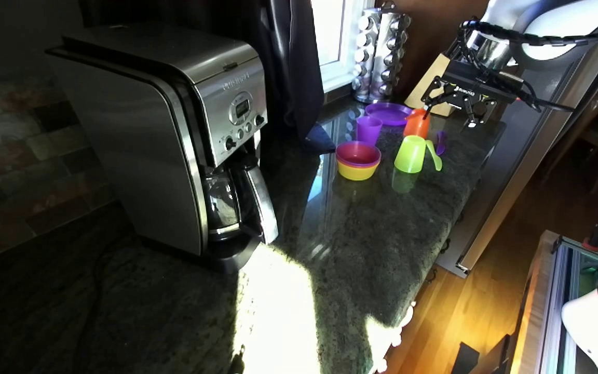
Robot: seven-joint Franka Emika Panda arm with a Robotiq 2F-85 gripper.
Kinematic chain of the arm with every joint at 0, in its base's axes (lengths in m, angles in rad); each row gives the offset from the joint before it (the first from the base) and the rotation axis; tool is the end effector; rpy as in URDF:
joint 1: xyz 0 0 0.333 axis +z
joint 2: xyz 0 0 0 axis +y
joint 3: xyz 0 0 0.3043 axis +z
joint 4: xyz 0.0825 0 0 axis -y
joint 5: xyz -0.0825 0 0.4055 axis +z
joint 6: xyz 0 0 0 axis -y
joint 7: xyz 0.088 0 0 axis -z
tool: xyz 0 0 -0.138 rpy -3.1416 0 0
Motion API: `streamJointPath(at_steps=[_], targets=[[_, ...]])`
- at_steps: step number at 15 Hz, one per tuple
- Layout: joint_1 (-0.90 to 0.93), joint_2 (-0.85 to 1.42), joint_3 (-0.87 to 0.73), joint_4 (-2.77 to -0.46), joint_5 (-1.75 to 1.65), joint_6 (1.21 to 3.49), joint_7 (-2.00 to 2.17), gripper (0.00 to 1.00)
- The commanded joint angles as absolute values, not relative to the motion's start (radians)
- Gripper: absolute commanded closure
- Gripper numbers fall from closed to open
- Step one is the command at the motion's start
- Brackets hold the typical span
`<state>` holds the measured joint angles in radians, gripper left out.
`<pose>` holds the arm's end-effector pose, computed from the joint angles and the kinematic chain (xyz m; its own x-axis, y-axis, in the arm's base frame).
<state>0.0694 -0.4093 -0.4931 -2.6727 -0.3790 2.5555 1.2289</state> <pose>0.4107 -0.1674 0.3232 0.1947 -0.9652 0.1744 -0.9504 -0.2296 -0.2096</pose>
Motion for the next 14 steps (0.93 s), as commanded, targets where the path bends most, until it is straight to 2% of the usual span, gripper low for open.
streamJointPath(at_steps=[1, 6, 10, 14], targets=[[-0.067, -0.392, -0.352, -2.680, -0.260, 2.568, 1.140, 0.00], [-0.057, -0.399, -0.353, -2.686, -0.250, 2.568, 1.136, 0.00], [-0.205, -0.412, -0.247, -2.700, -0.268, 2.567, 1.043, 0.00], [-0.294, -0.412, -0.226, -2.694, -0.258, 2.559, 0.872, 0.00]])
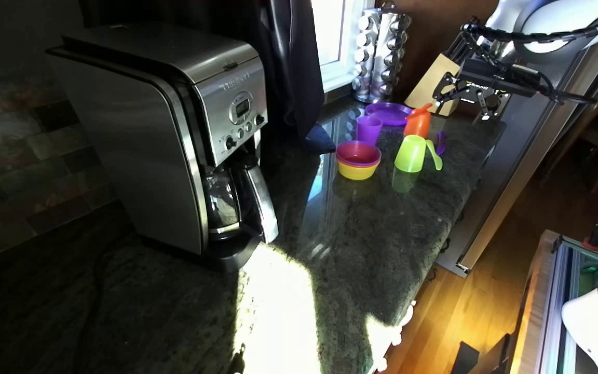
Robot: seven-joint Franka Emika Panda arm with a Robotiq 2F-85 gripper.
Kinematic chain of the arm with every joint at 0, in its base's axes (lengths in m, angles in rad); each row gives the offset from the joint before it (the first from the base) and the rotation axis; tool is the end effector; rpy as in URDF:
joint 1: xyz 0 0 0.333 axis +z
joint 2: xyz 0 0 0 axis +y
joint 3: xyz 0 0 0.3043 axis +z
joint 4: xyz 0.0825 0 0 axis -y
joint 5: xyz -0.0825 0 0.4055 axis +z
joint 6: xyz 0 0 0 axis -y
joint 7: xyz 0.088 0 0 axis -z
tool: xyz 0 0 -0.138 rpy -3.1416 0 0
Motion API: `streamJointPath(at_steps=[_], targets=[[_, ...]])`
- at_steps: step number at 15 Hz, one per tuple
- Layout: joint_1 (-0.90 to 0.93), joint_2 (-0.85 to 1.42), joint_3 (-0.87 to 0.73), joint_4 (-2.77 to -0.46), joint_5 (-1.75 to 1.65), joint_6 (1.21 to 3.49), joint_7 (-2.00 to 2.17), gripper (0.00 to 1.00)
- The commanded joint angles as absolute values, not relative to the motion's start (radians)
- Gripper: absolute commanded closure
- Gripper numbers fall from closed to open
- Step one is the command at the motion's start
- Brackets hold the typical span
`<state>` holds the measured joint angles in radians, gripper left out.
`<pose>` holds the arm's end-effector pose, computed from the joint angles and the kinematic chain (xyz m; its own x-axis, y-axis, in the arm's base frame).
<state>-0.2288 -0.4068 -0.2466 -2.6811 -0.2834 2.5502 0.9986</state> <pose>0.3949 -0.1948 0.3321 0.2853 -0.9283 0.2385 -0.9328 -0.3261 -0.1533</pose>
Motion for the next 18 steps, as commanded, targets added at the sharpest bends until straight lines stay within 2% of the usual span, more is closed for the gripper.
streamJointPath(at_steps=[1, 11, 18], targets=[[-0.307, -0.405, -0.229, -2.691, -0.257, 2.568, 0.822, 0.00], [-0.336, -0.279, -0.266, -2.627, -0.073, 2.579, 0.423, 0.00], [-0.349, -0.156, -0.256, -2.549, -0.040, 2.573, 0.431, 0.00]])
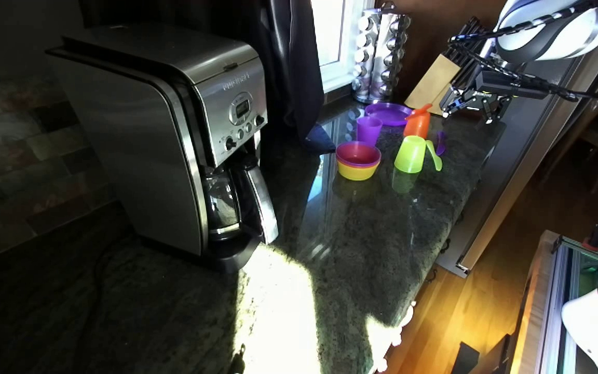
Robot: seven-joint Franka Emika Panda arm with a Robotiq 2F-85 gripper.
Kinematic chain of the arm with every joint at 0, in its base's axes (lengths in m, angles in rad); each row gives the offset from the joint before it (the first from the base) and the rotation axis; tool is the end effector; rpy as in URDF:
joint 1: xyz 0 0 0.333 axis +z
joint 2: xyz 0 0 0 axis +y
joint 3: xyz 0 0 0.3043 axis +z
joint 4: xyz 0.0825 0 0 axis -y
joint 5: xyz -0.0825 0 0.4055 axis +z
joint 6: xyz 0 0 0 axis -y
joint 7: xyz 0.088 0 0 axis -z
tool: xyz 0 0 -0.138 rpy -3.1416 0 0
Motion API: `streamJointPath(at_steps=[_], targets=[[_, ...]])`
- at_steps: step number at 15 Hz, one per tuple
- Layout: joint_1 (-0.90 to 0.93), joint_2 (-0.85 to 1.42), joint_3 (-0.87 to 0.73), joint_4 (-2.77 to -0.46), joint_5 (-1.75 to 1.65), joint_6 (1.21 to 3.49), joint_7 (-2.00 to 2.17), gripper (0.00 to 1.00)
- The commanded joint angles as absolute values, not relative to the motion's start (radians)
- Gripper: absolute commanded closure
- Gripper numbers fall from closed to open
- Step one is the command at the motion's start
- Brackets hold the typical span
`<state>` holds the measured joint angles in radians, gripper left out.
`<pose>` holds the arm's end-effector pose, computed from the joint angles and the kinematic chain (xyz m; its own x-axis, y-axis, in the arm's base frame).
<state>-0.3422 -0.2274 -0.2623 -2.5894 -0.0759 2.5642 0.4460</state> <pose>0.3889 -0.2625 0.2967 0.5336 -0.8277 0.1737 -0.8285 -0.5528 -0.0891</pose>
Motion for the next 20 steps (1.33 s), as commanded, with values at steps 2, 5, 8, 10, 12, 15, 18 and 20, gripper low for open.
streamJointPath(at_steps=[2, 5, 8, 10, 12, 15, 18, 20], targets=[[-0.347, -0.118, -0.255, -2.529, -0.047, 2.573, 0.442, 0.00], [-0.338, -0.068, -0.258, -2.505, -0.044, 2.574, 0.452, 0.00], [-0.329, -0.027, -0.260, -2.484, -0.045, 2.570, 0.461, 0.00], [-0.321, -0.001, -0.262, -2.470, -0.040, 2.566, 0.468, 0.00], [-0.313, 0.023, -0.263, -2.455, -0.035, 2.562, 0.478, 0.00], [-0.301, 0.058, -0.266, -2.436, -0.040, 2.563, 0.504, 0.00], [-0.288, 0.090, -0.269, -2.420, -0.035, 2.570, 0.522, 0.00], [-0.280, 0.109, -0.270, -2.410, -0.029, 2.577, 0.529, 0.00]])
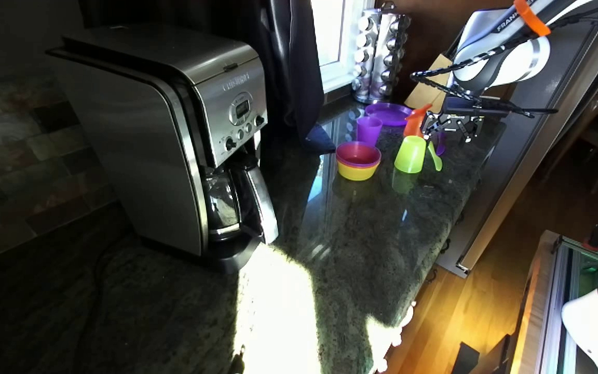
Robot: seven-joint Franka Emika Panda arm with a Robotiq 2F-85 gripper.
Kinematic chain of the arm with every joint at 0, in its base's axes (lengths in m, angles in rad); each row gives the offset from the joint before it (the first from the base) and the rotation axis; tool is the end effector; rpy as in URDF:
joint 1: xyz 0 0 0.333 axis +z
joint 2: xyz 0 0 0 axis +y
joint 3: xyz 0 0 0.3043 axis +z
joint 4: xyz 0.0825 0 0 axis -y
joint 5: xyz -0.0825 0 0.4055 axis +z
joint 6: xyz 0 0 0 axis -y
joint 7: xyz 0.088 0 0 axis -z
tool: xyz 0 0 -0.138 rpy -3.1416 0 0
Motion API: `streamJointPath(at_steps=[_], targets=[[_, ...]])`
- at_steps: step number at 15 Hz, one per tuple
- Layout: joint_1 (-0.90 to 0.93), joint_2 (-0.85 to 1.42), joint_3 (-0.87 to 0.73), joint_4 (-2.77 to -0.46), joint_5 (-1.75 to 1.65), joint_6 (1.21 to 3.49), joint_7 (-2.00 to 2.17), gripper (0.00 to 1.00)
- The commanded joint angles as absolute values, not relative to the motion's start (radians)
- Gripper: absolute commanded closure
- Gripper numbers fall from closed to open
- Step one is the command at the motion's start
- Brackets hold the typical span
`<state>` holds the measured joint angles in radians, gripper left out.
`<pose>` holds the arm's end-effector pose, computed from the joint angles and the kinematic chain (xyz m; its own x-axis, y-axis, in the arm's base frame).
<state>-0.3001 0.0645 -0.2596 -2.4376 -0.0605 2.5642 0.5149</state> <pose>0.4286 -0.2704 0.2240 0.5189 -0.8511 0.0803 -0.8544 -0.5195 0.0151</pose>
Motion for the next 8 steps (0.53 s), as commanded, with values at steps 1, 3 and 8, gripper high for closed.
streamJointPath(at_steps=[1, 3, 8], targets=[[-0.277, 0.118, -0.271, -2.405, -0.025, 2.579, 0.531, 0.00], [-0.271, 0.134, -0.271, -2.396, -0.013, 2.585, 0.531, 0.00], [-0.261, 0.168, -0.273, -2.374, 0.022, 2.588, 0.517, 0.07]])
